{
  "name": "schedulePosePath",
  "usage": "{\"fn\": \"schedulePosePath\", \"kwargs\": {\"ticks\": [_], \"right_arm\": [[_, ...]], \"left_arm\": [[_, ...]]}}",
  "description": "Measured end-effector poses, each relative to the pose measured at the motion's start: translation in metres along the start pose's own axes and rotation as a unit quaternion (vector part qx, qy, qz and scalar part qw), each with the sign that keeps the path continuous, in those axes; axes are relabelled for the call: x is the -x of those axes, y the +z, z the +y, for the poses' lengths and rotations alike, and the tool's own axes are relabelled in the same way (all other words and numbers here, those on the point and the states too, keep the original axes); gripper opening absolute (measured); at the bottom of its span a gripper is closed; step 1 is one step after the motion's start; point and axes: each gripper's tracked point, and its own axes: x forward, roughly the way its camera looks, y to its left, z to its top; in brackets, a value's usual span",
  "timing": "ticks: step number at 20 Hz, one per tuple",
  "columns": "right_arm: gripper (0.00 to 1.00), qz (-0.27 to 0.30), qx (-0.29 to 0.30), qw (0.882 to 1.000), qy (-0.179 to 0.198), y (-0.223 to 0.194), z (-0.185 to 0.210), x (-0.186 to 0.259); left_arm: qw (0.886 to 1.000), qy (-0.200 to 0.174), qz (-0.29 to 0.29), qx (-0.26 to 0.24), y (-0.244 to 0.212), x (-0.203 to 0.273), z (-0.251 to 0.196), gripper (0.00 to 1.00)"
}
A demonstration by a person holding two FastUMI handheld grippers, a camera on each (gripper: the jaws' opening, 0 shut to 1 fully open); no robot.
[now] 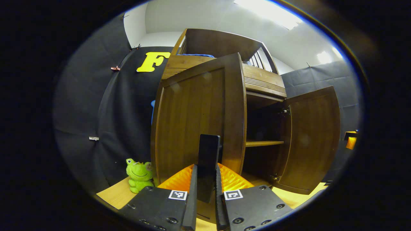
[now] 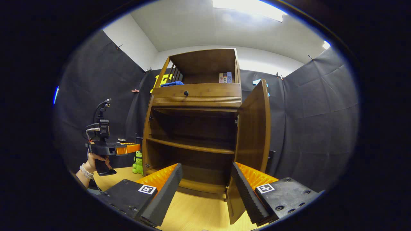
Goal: Open the right door of the double-door shoe cabinet with the right hand, and open the left door with the left hand.
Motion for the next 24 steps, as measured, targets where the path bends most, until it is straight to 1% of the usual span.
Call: {"fn": "schedulePosePath", "kwargs": {"ticks": [5,9,10,13,15,16,17,18,19,20,22,23,24], "right_arm": [[0.97,-0.006,-0.006,1.000,0.022,0.000,0.023,-0.009],[0.96,-0.006,-0.021,0.999,0.042,0.001,0.047,-0.022],[0.97,-0.005,-0.025,0.999,0.047,0.000,0.052,-0.024],[0.97,0.000,-0.033,0.998,0.059,-0.003,0.066,-0.030],[0.97,0.004,-0.032,0.997,0.064,-0.005,0.074,-0.033],[0.97,0.004,-0.030,0.997,0.066,-0.006,0.076,-0.035],[0.97,0.003,-0.029,0.997,0.067,-0.005,0.079,-0.037],[0.97,0.003,-0.029,0.997,0.069,-0.006,0.080,-0.038],[0.97,0.003,-0.029,0.997,0.071,-0.006,0.083,-0.039],[0.97,0.003,-0.031,0.997,0.072,-0.006,0.084,-0.040],[0.97,0.005,-0.033,0.997,0.073,-0.006,0.086,-0.043],[0.97,0.004,-0.034,0.997,0.072,-0.006,0.086,-0.043],[0.97,0.004,-0.035,0.997,0.071,-0.005,0.086,-0.044]], "left_arm": [[1.000,0.021,0.001,-0.021,0.006,0.025,0.027,0.24],[0.998,0.045,0.004,-0.038,0.010,0.042,0.053,0.18],[0.998,0.049,0.004,-0.040,0.011,0.046,0.058,0.17],[0.998,0.052,0.005,-0.037,0.013,0.052,0.071,0.15],[0.998,0.052,0.008,-0.036,0.013,0.054,0.077,0.12],[0.998,0.054,0.009,-0.038,0.013,0.055,0.079,0.12],[0.997,0.056,0.008,-0.043,0.014,0.056,0.082,0.14],[0.997,0.061,0.008,-0.047,0.014,0.058,0.086,0.10],[0.996,0.068,0.007,-0.051,0.015,0.059,0.091,0.12],[0.996,0.074,0.007,-0.055,0.015,0.061,0.096,0.09],[0.995,0.086,0.006,-0.051,0.016,0.063,0.106,0.09],[0.995,0.090,0.004,-0.046,0.017,0.064,0.110,0.06],[0.995,0.092,0.004,-0.042,0.017,0.065,0.114,0.07]]}}
